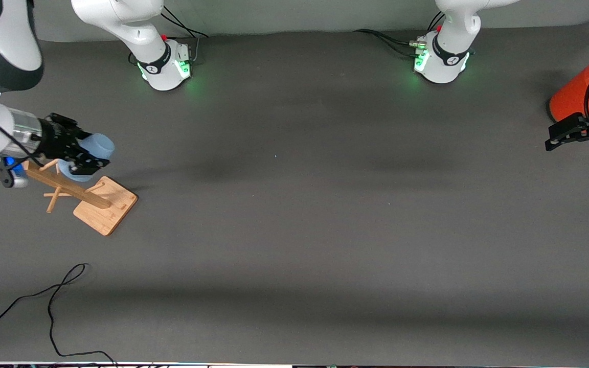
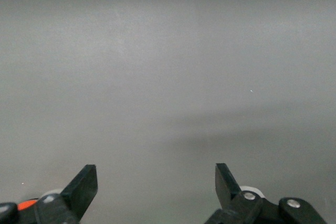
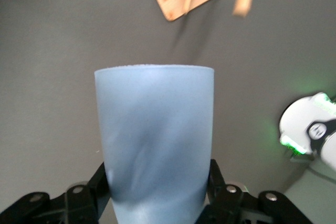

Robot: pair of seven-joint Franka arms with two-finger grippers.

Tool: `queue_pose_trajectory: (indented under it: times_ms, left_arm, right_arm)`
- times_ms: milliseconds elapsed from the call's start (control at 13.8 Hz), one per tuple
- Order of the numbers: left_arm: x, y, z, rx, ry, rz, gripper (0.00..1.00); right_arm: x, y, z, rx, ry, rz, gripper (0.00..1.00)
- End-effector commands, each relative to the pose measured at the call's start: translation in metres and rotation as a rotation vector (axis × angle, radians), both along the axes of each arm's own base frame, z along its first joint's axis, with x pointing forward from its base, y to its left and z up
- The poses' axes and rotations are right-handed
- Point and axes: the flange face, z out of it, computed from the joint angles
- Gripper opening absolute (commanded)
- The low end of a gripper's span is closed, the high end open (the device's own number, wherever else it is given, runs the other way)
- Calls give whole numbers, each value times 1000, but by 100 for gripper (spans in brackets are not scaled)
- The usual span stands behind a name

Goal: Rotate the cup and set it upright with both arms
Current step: 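Lift the blue cup off the wooden stand's peg with the right gripper, then carry the cup to mid-table and lay it on its side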

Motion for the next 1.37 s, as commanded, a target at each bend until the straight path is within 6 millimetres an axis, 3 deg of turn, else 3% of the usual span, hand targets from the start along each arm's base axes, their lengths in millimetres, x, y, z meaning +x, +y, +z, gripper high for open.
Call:
queue_pose_trajectory:
  times_ms: [0,362,651,1013,1157,1230,1302]
  left_arm:
    - [-2,1,2,7,-13,-1,100]
    - [-3,0,1,6,1,-3,100]
    - [-3,3,0,6,0,3,100]
    - [-3,5,0,6,1,6,100]
    - [-3,5,0,6,1,6,100]
    - [-4,5,0,6,3,6,100]
    - [-4,5,0,6,3,6,100]
  right_arm:
    - [22,43,7,-11,16,-71,2]
    - [46,136,13,8,20,-158,2]
    - [24,225,-2,-22,-3,-25,2]
    - [26,325,-85,-54,-83,-2,2]
    - [26,366,-129,-85,-139,1,2]
    - [35,376,-149,-83,-165,-31,3]
    - [31,396,-172,-97,-179,-21,3]
